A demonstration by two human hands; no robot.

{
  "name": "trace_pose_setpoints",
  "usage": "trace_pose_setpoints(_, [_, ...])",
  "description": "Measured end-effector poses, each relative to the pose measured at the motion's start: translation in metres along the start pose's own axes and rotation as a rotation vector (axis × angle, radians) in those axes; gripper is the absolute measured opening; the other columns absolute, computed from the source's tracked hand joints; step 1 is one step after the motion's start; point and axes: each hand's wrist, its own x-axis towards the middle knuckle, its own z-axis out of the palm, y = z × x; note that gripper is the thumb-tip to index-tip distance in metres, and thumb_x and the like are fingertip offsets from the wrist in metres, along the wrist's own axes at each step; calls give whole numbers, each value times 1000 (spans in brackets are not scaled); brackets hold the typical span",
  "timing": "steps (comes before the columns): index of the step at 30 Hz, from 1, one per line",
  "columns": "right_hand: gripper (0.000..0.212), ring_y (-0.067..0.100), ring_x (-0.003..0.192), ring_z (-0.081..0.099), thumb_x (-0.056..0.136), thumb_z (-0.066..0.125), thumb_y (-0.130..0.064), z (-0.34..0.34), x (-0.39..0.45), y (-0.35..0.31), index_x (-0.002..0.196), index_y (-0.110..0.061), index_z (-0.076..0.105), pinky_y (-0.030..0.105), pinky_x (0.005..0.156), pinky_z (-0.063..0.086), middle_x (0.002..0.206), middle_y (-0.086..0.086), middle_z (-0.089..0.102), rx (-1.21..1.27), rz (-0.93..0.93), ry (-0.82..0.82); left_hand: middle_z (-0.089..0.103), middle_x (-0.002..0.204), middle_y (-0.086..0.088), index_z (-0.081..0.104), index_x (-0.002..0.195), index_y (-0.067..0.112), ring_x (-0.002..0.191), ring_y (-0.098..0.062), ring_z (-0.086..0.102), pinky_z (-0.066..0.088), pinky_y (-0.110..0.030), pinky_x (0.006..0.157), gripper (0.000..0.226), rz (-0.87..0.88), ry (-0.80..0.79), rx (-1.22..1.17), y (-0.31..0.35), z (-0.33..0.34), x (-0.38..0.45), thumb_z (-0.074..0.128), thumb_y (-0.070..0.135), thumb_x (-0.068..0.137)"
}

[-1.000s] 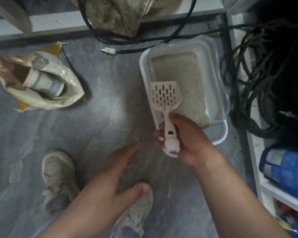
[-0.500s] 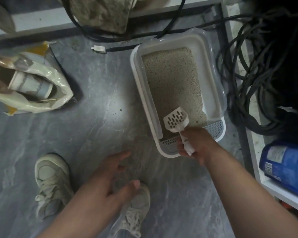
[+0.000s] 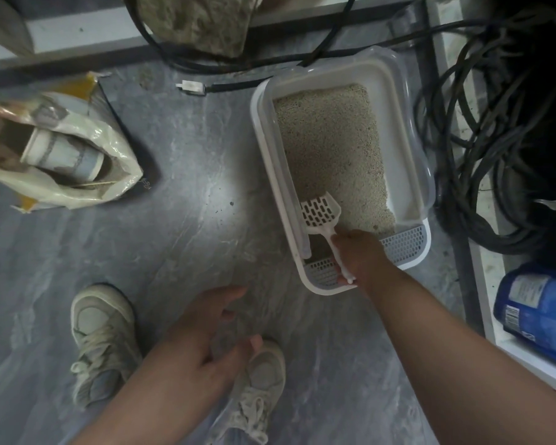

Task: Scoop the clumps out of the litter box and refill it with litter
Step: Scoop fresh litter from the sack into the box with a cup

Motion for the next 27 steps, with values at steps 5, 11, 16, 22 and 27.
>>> trace_pose_setpoints(5, [27, 32, 88, 68, 95, 57, -25, 5, 1, 5, 71, -13, 58, 27, 69, 44, 82, 11, 67, -231, -125, 166, 53, 123, 31, 49, 131, 45, 114, 17, 53, 40, -1, 87, 69, 13, -20, 9, 3, 3, -1, 58, 70, 68])
trace_pose_setpoints(11, [33, 35, 102, 65, 98, 55, -30, 6, 2, 12, 69, -14, 51, 28, 76, 39, 90, 11, 65, -404, -160, 197, 53, 123, 33, 50, 135, 41, 116, 12, 55, 42, -6, 90, 69, 32, -30, 17, 1, 3, -4, 60, 70, 72])
trace_pose_setpoints(16, [34, 36, 109, 63, 97, 54, -34, 4, 3, 21, 102, -2, 66, 32, 85, 47, 106, 17, 69, -396, -131, 248, 52, 124, 37, 50, 135, 43, 116, 14, 55, 44, -9, 90, 63, 41, -21, 31, -1, 6, -8, 64, 69, 79])
trace_pose_setpoints(22, [38, 38, 103, 62, 90, 51, -37, 2, -10, 34, 101, -4, 66, 41, 88, 53, 106, 18, 66, -287, -254, 378, 56, 129, 32, 50, 134, 45, 118, 13, 55, 46, -20, 94, 66, 43, -19, 36, -3, 6, -15, 60, 70, 73])
trace_pose_setpoints(27, [27, 25, 100, 62, 92, 58, -29, -2, -63, 36, 106, -10, 70, 27, 80, 43, 105, 8, 68, -142, -439, 382, 55, 124, 33, 52, 135, 39, 115, 17, 52, 45, -15, 94, 67, 66, -8, 78, 13, -5, -22, 56, 69, 75])
